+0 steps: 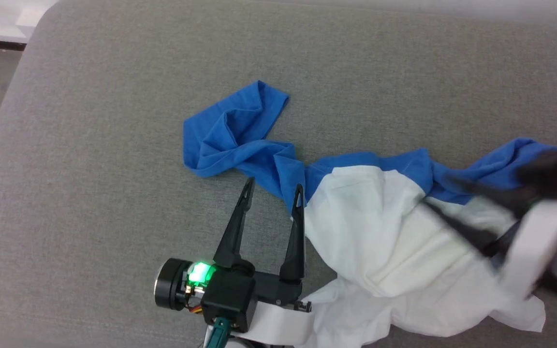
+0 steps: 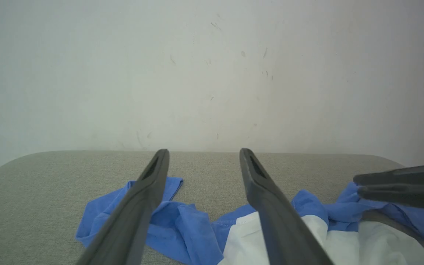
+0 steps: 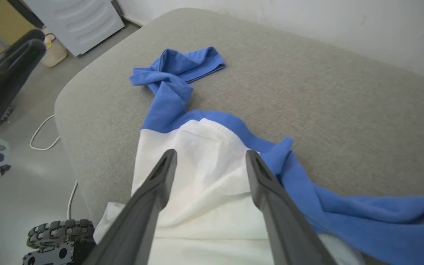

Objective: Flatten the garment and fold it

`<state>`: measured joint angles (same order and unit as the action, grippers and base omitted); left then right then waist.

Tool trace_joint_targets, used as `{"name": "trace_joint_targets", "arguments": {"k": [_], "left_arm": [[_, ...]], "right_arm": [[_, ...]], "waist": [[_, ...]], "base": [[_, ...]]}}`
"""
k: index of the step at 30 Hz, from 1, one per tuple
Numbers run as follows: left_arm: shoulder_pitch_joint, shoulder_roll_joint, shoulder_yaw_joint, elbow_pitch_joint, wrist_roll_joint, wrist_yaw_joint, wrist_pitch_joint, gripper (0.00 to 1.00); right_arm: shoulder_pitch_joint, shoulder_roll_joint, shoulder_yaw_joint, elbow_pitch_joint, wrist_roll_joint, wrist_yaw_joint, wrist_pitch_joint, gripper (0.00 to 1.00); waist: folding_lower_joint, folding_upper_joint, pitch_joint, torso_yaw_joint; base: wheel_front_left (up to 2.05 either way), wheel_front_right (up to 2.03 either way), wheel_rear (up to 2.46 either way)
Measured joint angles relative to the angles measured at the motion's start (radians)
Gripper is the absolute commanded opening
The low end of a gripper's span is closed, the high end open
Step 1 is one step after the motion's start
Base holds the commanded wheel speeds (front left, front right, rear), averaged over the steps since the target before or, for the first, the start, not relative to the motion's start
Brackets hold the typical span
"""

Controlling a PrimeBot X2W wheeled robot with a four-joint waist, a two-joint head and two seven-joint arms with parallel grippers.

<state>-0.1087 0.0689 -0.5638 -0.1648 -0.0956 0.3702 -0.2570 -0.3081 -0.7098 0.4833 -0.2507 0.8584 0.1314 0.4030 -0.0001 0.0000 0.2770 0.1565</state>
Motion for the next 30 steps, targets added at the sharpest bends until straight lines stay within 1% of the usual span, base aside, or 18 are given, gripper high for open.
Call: {"name": "trace_joint_targets", "arguments": {"k": [2, 4, 6, 7, 9, 10, 12, 14, 18, 23, 24, 25, 26, 30], "left_arm": [[0.000, 0.000, 0.001, -0.002, 0.001, 0.000, 0.000, 1.00], [0.000, -0.002, -0.001, -0.004, 0.004, 0.000, 0.000, 1.00], [0.000, -0.002, -0.002, -0.007, 0.009, 0.000, 0.000, 1.00], [0.000, -0.003, -0.004, -0.009, 0.010, 0.000, 0.000, 1.00], [0.000, -0.003, -0.006, -0.011, 0.014, 0.000, 0.000, 1.00], [0.000, -0.003, -0.007, -0.012, 0.020, 0.000, 0.000, 1.00], [-0.001, -0.004, -0.008, -0.012, 0.027, 0.000, 0.000, 1.00], [-0.001, -0.005, -0.009, -0.011, 0.027, 0.000, 0.000, 1.00], [-0.002, -0.006, -0.014, -0.008, 0.027, 0.000, 0.000, 1.00], [-0.002, -0.007, -0.015, -0.007, 0.036, 0.000, 0.000, 1.00], [-0.002, -0.007, -0.015, -0.007, 0.036, 0.000, 0.000, 1.00], [-0.002, -0.007, -0.015, -0.007, 0.038, 0.000, 0.000, 1.00], [-0.002, -0.007, -0.015, -0.006, 0.038, 0.000, 0.000, 1.00], [-0.001, -0.003, -0.007, -0.007, 0.039, 0.002, 0.000, 1.00]], "right_arm": [[0.021, -0.005, -0.132, 0.000, 0.015, 0.000, -0.014, 1.00], [0.044, -0.016, -0.288, 0.027, -0.004, 0.000, -0.026, 1.00], [0.070, -0.044, -0.428, 0.071, -0.086, 0.000, -0.024, 1.00], [0.085, -0.047, -0.497, 0.101, -0.120, 0.000, -0.017, 1.00], [0.126, -0.054, -0.585, 0.156, -0.199, 0.000, 0.016, 1.00], [0.145, -0.046, -0.624, 0.184, -0.223, 0.000, 0.037, 1.00], [0.185, -0.037, -0.654, 0.234, -0.268, 0.000, 0.094, 1.00], [0.205, -0.001, -0.671, 0.268, -0.273, 0.000, 0.126, 1.00], [0.212, 0.053, -0.653, 0.312, -0.291, 0.000, 0.135, 1.00], [0.182, 0.077, -0.607, 0.381, -0.323, 0.000, 0.152, 1.00], [0.171, 0.080, -0.603, 0.395, -0.323, 0.000, 0.153, 0.44], [0.161, 0.080, -0.600, 0.402, -0.324, 0.000, 0.156, 0.03], [0.151, 0.080, -0.594, 0.406, -0.324, 0.000, 0.156, 0.00], [0.126, 0.089, -0.584, 0.385, -0.297, 0.000, 0.138, 0.00]], "waist": [[0.0000, 0.0000, 0.003, -0.006], [0.0001, 0.0000, 0.011, -0.010], [0.0001, 0.0000, 0.021, -0.011], [0.0001, 0.0000, 0.027, -0.011], [0.0002, 0.0000, 0.041, -0.011], [0.0002, 0.0000, 0.047, -0.011], [0.0002, 0.0000, 0.060, -0.012], [0.0002, 0.0000, 0.069, -0.012], [0.0002, 0.0000, 0.080, -0.010], [0.0002, 0.0000, 0.089, -0.005], [0.0001, 0.0000, 0.090, -0.005], [0.0001, 0.0000, 0.091, -0.005], [0.0002, 0.0000, 0.091, -0.005], [0.0002, 0.0000, 0.085, -0.016]], "base": [[0.00, 0.00, 0.00], [0.00, 0.00, 0.00], [0.00, 0.00, 0.00], [0.00, 0.00, 0.00], [0.00, 0.00, 0.00], [0.00, 0.00, 0.00], [0.00, 0.00, 0.00], [0.00, 0.00, 0.00], [0.00, 0.00, 0.00], [0.00, 0.00, 0.00], [0.00, 0.00, 0.00], [0.00, 0.00, 0.00], [0.00, 0.00, 0.00], [0.00, 0.00, 0.00]]}}
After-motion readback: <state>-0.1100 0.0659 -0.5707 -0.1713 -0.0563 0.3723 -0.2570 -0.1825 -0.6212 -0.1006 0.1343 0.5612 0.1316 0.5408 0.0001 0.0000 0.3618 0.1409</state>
